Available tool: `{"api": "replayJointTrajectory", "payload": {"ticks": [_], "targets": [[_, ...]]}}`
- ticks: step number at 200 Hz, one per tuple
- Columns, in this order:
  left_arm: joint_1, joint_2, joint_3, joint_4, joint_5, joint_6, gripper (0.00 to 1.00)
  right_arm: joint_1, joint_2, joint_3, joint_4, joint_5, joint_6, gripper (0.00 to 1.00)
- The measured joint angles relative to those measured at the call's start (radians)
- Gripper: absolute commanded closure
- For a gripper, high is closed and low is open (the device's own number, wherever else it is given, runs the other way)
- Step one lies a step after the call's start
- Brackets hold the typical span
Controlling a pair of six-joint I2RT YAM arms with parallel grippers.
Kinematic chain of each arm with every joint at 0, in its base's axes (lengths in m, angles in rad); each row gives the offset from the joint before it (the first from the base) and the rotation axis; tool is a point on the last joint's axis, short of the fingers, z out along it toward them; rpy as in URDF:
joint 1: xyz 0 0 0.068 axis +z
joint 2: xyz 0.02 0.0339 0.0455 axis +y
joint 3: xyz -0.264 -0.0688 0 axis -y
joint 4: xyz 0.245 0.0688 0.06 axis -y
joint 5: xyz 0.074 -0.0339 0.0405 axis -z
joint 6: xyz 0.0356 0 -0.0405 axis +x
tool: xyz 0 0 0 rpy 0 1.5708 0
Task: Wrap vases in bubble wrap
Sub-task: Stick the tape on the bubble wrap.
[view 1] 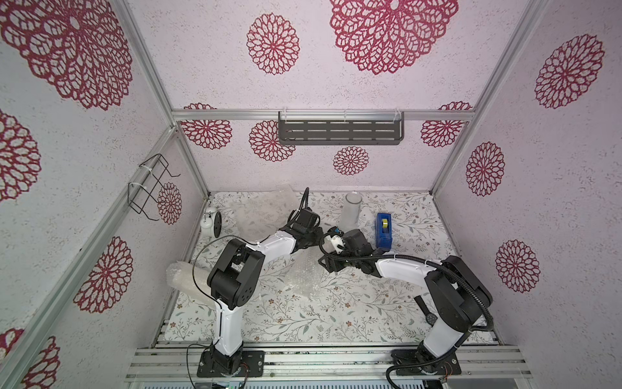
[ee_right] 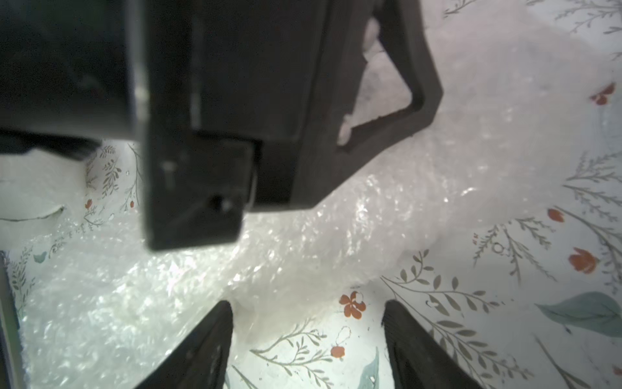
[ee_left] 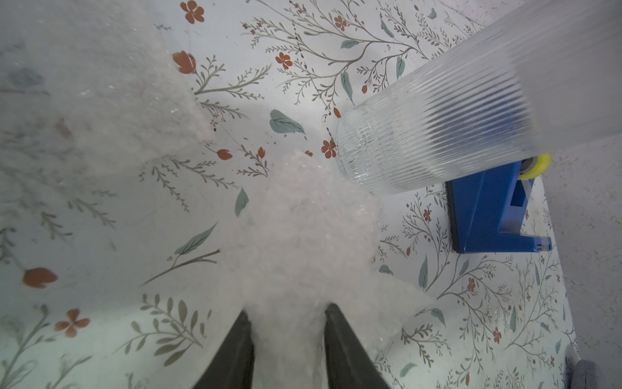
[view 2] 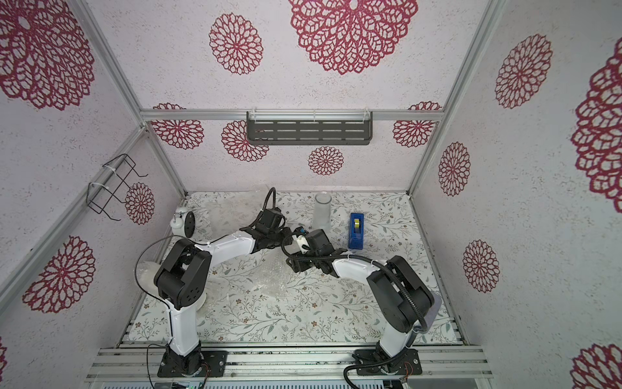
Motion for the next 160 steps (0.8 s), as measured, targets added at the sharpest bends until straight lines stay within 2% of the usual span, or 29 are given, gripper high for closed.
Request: {"api": "replayJointTrajectory", "payload": {"ticks": [44, 160], "targets": [[0.000, 0.000, 0.000, 0.000, 0.000, 0.000, 0.65, 0.043, 0.000, -0.004, 0.045, 0.035, 0.066, 0.21], [0.000, 0.000, 0.000, 0.000, 0.001, -0.002, 0.65, 0.121, 0.010, 0.031, 0.046, 0.137, 0.118, 0.16]]}}
